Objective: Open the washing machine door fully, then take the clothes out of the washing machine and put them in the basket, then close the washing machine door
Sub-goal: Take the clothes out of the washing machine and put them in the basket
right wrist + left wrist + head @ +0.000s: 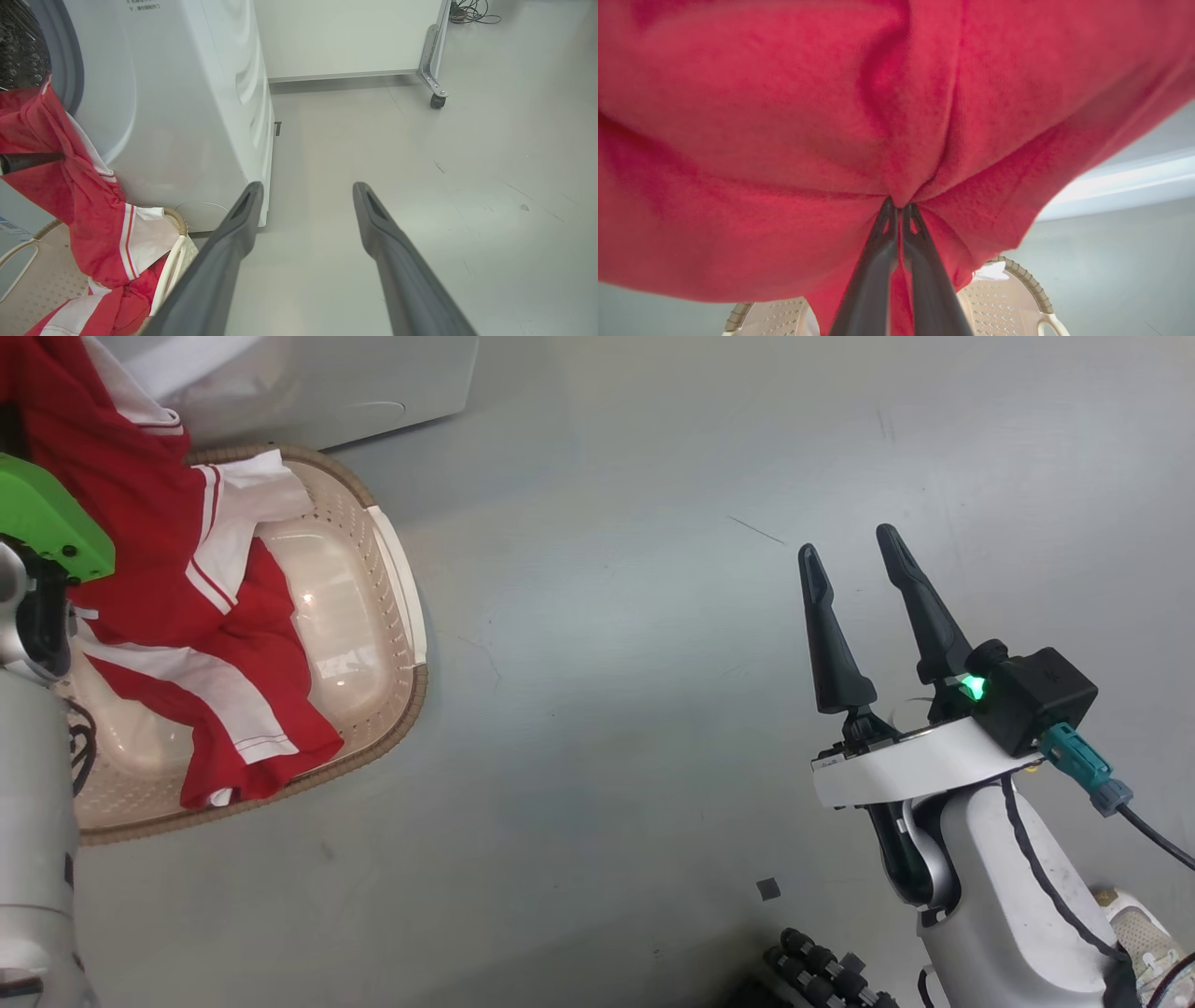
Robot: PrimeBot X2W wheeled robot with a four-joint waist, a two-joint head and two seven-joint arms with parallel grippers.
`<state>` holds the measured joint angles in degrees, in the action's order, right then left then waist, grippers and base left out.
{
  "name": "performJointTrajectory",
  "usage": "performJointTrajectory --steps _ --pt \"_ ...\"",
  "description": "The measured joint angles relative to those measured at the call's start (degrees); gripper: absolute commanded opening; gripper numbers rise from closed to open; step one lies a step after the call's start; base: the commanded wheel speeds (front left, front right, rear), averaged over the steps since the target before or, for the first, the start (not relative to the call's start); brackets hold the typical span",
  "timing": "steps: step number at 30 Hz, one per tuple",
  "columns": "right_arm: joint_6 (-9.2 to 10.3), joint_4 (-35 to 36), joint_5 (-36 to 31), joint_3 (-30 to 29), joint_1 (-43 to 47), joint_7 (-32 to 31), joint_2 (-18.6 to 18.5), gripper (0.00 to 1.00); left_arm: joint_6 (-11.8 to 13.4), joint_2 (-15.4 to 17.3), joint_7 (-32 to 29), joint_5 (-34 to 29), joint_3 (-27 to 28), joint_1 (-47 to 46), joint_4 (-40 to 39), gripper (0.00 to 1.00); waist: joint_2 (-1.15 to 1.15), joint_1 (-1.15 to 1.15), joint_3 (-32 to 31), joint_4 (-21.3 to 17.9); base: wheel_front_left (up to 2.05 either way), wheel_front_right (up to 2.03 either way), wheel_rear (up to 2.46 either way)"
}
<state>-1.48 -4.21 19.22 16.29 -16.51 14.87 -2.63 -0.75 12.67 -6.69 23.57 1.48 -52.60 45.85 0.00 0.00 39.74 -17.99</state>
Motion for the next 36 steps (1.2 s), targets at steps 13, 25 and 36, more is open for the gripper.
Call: performJointTrajectory --steps 13,25,36 --pt "0.62 -0.4 -1.4 -2.0 -0.6 0.0 0.0 1.00 -2.0 -3.1 9.4 -0.1 -1.1 1.3 0.0 0.00 0.00 0.00 -0.6 2.7 0.00 0.00 0.00" --pt "0.58 -0.8 -3.8 -4.0 -0.5 0.0 -0.3 1.00 -3.6 -7.4 20.9 -1.0 -3.3 7.1 -4.6 0.00 0.00 0.00 -2.4 6.8 0.00 0.00 0.00" --pt "0.54 -1.7 -5.4 -5.1 0.9 0.0 -1.3 1.00 -3.7 -9.0 21.4 -3.5 -4.6 13.2 -12.6 0.00 0.00 0.00 -5.8 10.0 0.00 0.00 0.00"
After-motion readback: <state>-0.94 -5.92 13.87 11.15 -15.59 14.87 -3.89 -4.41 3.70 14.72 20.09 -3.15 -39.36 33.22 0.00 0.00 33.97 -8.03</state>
